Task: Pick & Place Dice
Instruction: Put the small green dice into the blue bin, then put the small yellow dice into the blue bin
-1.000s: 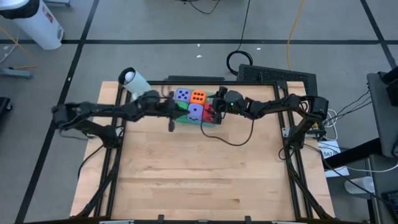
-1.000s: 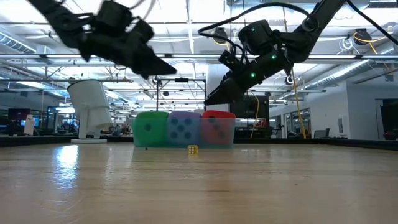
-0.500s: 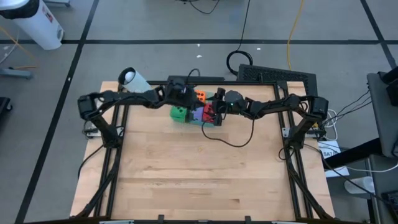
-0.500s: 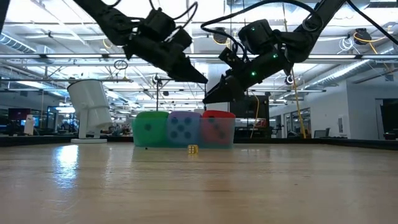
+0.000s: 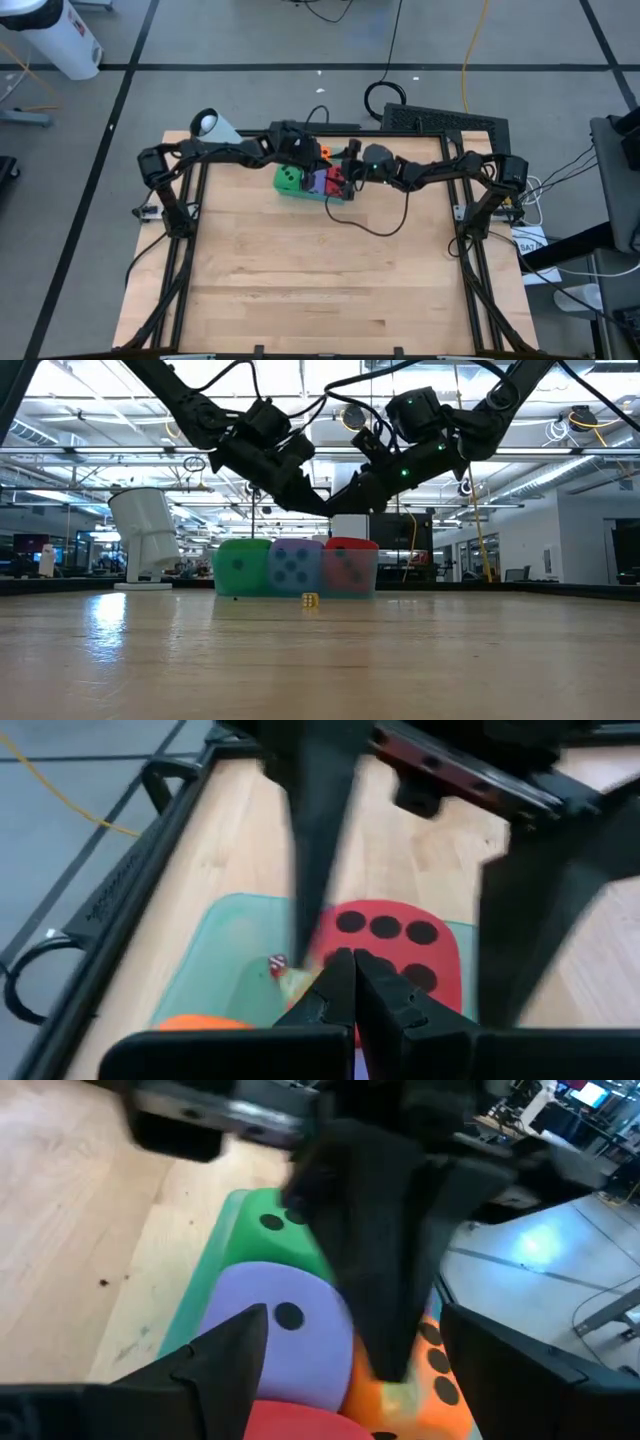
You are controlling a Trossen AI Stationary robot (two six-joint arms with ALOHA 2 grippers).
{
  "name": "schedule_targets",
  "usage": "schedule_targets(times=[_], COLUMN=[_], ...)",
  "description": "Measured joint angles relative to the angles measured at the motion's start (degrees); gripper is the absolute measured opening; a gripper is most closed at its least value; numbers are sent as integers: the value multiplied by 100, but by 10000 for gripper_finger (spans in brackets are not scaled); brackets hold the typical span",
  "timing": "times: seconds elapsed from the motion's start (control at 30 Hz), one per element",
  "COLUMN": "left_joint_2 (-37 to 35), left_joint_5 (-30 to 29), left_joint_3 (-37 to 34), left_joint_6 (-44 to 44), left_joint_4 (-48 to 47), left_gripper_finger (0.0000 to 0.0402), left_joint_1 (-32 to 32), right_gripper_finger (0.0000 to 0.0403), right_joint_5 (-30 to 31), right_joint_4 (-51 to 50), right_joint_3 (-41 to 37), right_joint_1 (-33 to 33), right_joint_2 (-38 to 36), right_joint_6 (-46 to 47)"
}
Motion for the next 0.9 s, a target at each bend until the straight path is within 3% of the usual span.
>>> schedule_targets(times=[0.37,0.6,0.67,0.77,0.9], left_joint_2=[-182,-1022,-1540,-2418,-3693], left_joint_5=[196,254,405,829,856], left_joint_3=[0,-194,-605,-1664,-3228], left_joint_6=[38,314,387,303,-224], left_joint_4=[-250,-1278,-1167,-155,1052], left_gripper_finger=[3,1,1,1,1], left_joint_1=[-17,-21,-20,6,136], right_gripper_finger=[283,283,283,283,283], right_joint_5=[131,162,153,134,-193], right_joint_4=[-148,-466,-625,-1170,-1496], right_joint_3=[-2,-9,-7,-7,-60], right_joint_1=[4,9,19,32,88], right_joint_2=[-2,-201,-391,-767,-1122], right_joint_6=[147,684,929,1353,1985])
